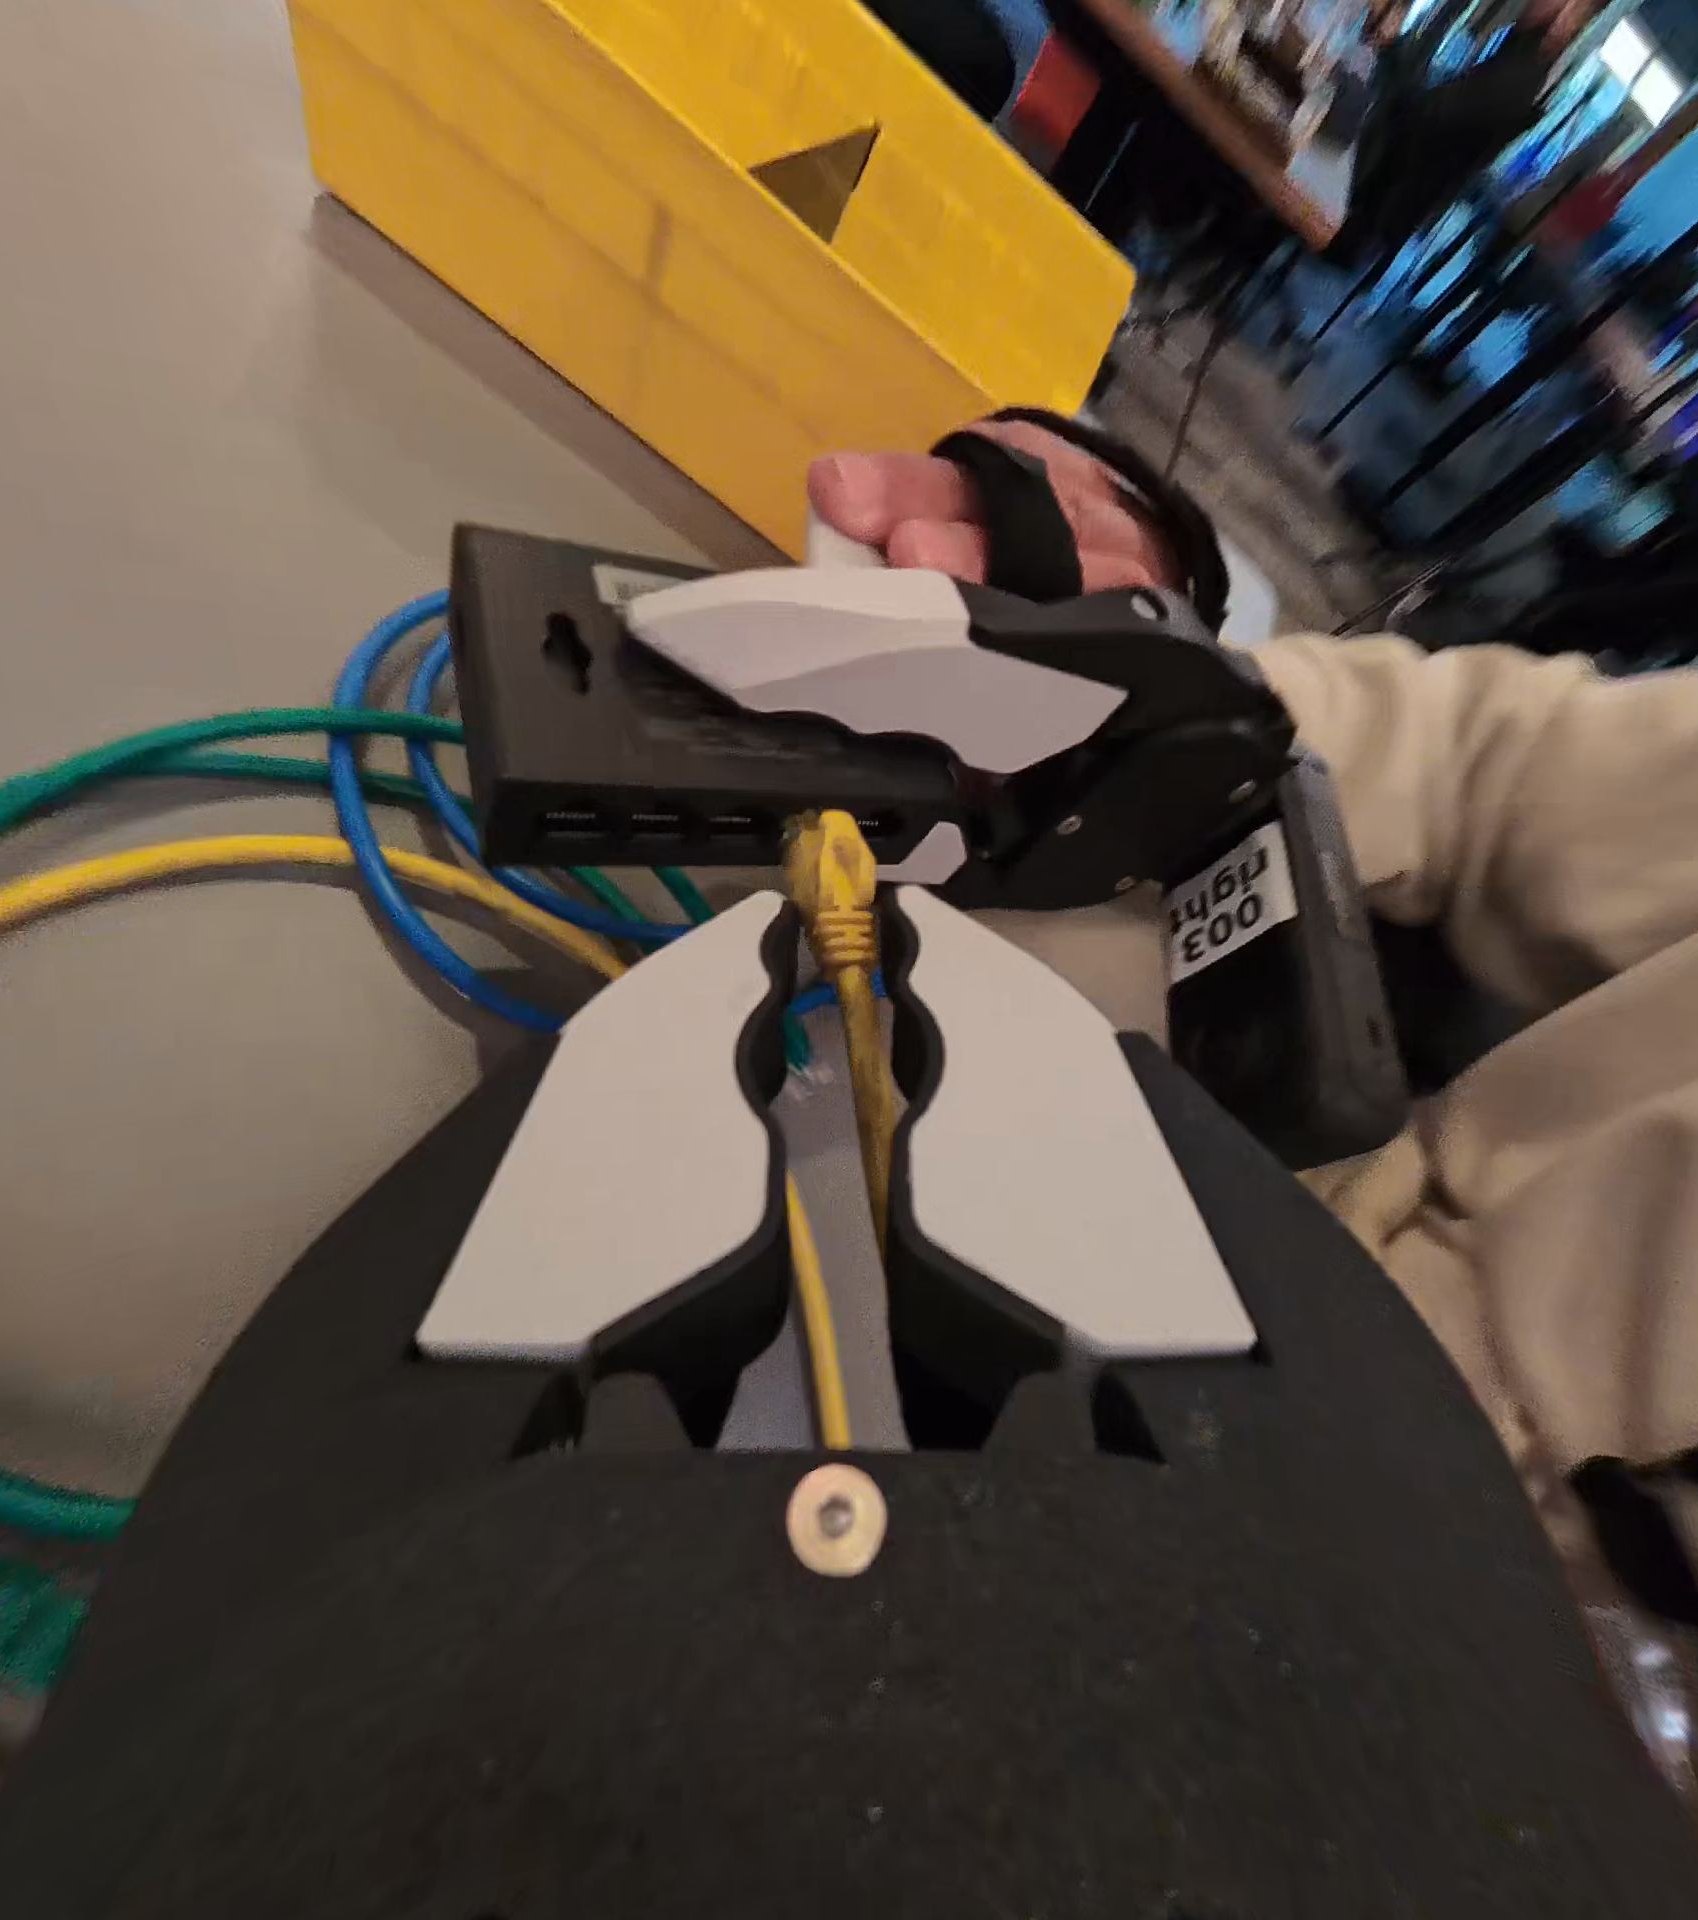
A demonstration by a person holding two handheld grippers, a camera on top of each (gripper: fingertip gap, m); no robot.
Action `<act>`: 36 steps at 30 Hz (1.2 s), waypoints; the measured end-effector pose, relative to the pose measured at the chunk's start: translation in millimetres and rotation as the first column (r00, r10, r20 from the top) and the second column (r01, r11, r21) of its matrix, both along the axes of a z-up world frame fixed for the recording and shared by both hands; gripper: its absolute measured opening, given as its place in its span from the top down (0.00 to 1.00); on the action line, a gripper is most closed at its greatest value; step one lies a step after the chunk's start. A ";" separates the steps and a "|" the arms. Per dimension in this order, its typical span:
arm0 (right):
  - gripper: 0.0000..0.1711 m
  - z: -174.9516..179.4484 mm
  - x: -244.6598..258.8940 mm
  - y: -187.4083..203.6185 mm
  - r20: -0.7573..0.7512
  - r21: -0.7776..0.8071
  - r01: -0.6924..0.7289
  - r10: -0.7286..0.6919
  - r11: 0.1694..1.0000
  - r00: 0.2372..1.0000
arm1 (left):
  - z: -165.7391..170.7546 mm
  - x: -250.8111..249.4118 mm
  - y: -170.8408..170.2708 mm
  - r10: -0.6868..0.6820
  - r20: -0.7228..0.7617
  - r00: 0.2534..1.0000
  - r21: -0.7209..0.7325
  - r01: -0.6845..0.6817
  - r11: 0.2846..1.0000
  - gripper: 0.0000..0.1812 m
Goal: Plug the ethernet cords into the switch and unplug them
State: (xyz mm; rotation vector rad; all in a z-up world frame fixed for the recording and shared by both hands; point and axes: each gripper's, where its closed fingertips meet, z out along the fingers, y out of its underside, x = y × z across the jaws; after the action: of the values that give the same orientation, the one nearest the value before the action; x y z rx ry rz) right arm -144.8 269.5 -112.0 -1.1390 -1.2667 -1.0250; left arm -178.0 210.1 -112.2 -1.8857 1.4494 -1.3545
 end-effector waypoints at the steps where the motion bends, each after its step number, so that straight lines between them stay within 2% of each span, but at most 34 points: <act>1: 0.83 -0.3 -1.0 -1.0 0.010 0.005 -0.005 0.005 1.000 1.000 | 0.4 -1.8 0.8 0.014 0.018 1.000 -0.059 -0.013 0.998 0.93; 4: 0.82 -4.7 -1.6 0.2 0.051 0.013 -0.002 0.002 1.000 0.999 | 1.3 -5.2 6.7 0.079 0.077 0.994 -0.188 -0.063 0.980 0.93; 7: 0.82 -4.2 -7.8 -2.4 0.074 0.033 -0.024 0.021 0.999 0.997 | 7.9 -4.8 6.8 0.091 0.117 0.989 -0.348 -0.045 0.937 0.89; 13: 0.82 -5.3 -14.9 -8.2 0.106 0.047 -0.051 0.046 0.998 0.993 | -3.7 -1.9 2.3 0.087 0.072 0.994 -0.443 -0.046 0.895 0.90; 22: 0.82 -4.4 -12.5 -11.3 0.123 0.061 -0.059 0.051 0.996 0.991 | -4.1 1.1 -6.9 0.121 0.125 0.985 -0.734 0.010 0.679 0.92; 24: 0.82 -3.9 -12.2 -10.8 0.126 0.063 -0.056 0.048 0.996 0.991 | -4.5 2.0 -10.8 0.107 0.132 0.985 -0.755 0.030 0.655 0.92; 31: 0.83 -1.5 -11.3 -11.1 0.122 0.077 -0.059 0.049 0.995 0.991 | -2.5 2.7 -9.7 0.120 0.159 0.980 -0.735 0.036 0.677 0.92; 36: 0.82 0.6 -7.3 -11.9 0.156 0.108 -0.032 0.015 0.994 0.988 | -5.2 5.8 -9.8 0.137 0.199 0.970 -0.783 0.073 0.618 0.93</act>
State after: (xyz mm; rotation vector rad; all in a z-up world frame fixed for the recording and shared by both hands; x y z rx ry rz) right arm -152.1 257.6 -111.4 -0.9729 -1.3248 -1.1699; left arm -172.3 200.3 -117.3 -2.0708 0.6930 -2.3805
